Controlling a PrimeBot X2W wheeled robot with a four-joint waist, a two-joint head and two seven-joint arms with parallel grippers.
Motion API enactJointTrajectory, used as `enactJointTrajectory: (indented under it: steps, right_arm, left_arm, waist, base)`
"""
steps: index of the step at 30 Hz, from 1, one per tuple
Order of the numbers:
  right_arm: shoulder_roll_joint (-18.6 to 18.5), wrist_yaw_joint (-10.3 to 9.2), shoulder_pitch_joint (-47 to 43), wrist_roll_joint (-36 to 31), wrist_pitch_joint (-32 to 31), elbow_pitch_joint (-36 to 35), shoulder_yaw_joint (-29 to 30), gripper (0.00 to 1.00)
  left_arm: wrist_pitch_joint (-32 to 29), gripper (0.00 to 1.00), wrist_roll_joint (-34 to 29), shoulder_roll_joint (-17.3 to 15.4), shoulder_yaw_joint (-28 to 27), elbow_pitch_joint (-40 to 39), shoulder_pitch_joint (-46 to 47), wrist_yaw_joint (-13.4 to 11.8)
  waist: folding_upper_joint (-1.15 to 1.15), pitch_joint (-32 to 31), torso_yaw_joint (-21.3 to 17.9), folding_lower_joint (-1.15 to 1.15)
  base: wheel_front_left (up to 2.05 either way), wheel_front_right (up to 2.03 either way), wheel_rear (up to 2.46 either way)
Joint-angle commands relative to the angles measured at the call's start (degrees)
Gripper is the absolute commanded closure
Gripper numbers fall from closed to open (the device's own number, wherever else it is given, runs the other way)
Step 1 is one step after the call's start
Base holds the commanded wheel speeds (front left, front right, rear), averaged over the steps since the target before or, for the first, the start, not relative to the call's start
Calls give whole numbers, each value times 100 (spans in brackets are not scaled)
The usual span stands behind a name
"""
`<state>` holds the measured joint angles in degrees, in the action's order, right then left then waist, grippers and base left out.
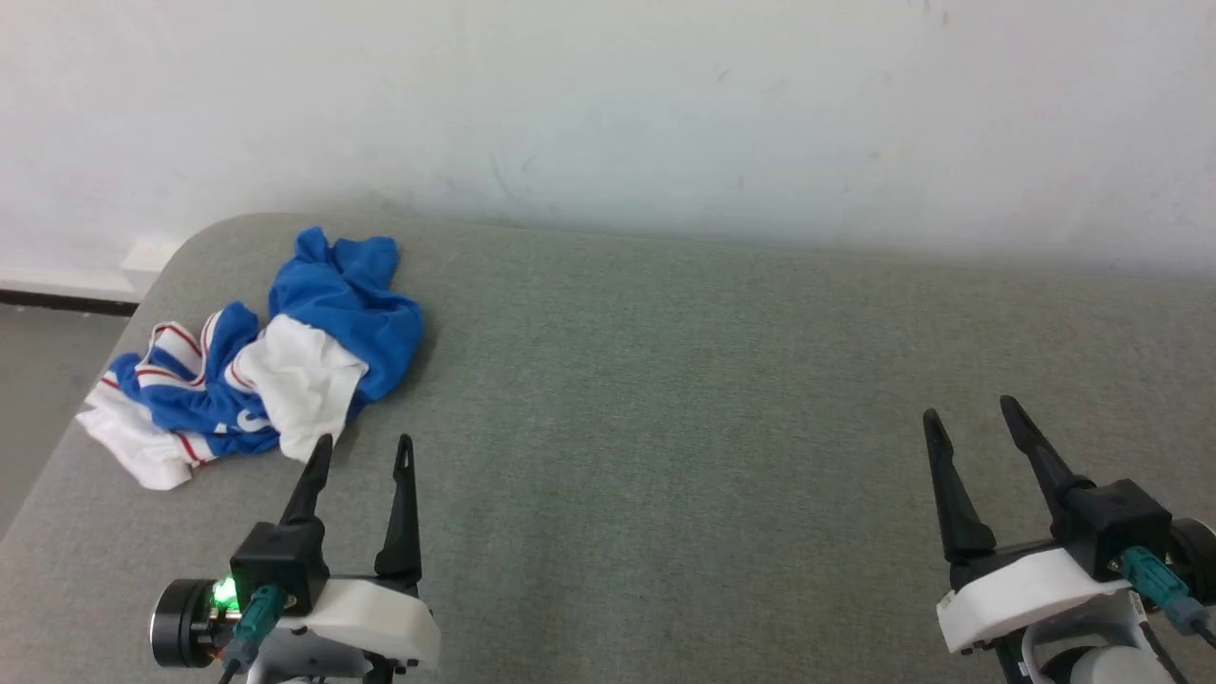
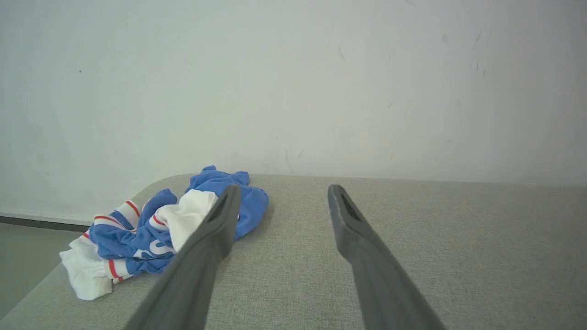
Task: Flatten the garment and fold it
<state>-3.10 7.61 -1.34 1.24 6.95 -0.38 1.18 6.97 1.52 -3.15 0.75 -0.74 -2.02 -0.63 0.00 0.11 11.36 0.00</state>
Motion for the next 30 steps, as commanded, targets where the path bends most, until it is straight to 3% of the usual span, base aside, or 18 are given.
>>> enactJointTrajectory:
  steps: [1,30]
  right_arm:
    - [10,-6,70,38,64,16,-34,0]
    - [16,-9,175,193,399,326,-564,0]
  left_arm:
    - [61,0,24,12,-3,-22,-64,-45]
    - [396,0,86,20,31,-3,-183,-74]
  waist:
    - [0,10,122,0]
    - [0,-6,1356,0]
  base:
    - [0,0,0]
    - [0,0,0]
